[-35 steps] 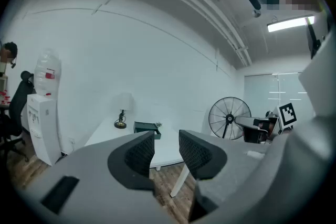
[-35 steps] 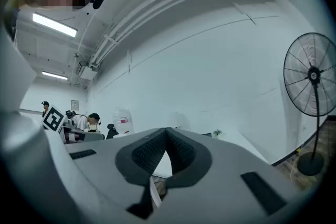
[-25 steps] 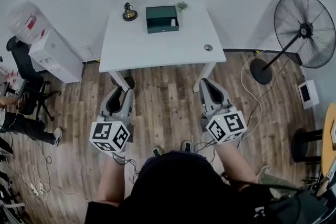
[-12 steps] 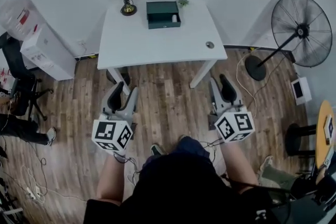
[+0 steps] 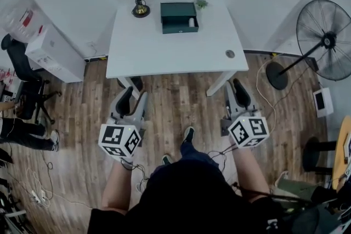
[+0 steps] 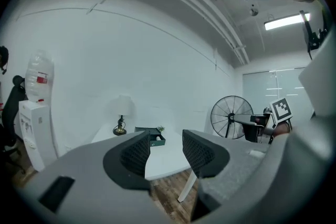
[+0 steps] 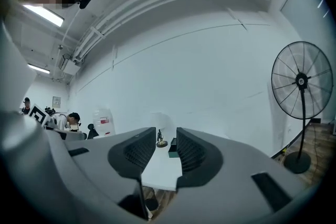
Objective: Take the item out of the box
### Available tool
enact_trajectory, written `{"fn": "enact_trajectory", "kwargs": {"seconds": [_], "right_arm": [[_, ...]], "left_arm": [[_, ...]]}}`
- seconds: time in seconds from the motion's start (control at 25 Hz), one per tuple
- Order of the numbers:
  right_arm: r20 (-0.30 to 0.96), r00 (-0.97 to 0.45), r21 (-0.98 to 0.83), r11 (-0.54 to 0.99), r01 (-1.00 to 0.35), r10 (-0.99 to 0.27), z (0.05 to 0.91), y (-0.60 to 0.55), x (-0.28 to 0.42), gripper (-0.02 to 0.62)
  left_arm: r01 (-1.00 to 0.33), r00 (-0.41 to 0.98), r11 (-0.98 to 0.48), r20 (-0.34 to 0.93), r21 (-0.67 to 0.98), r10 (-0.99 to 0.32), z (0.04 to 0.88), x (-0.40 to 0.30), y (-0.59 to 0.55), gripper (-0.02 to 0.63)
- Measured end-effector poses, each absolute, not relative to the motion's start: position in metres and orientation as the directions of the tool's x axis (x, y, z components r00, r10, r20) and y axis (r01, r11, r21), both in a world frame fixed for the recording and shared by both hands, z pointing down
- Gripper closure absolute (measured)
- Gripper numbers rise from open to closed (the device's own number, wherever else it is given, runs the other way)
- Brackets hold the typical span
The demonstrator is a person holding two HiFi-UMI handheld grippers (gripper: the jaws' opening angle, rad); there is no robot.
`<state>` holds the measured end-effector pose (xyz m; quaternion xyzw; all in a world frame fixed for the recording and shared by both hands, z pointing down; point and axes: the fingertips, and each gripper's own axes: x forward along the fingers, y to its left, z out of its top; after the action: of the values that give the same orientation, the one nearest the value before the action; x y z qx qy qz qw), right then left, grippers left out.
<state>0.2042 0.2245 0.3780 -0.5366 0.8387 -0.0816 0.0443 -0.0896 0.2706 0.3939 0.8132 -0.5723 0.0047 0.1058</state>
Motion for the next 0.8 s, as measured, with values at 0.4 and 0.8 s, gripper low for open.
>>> {"fn": "enact_trajectory", "kwargs": {"seconds": [0.4, 0.8], "right_arm": [[0.029, -0.481, -0.250, 0.459, -0.852, -0.876, 0.394, 0.081, 0.221, 0.473], [0.028, -0.504, -0.302, 0.473, -0.828, -0.863, 0.400, 0.009, 0.235, 0.483]], "left_arm": [[-0.956, 0.279, -0.256, 0.163, 0.145, -0.946, 0.387, -0.060, 0.150, 0.422], [-0.964, 0.253, -0.227, 0.215, 0.139, -0.943, 0.391, -0.042, 0.087, 0.422]]}}
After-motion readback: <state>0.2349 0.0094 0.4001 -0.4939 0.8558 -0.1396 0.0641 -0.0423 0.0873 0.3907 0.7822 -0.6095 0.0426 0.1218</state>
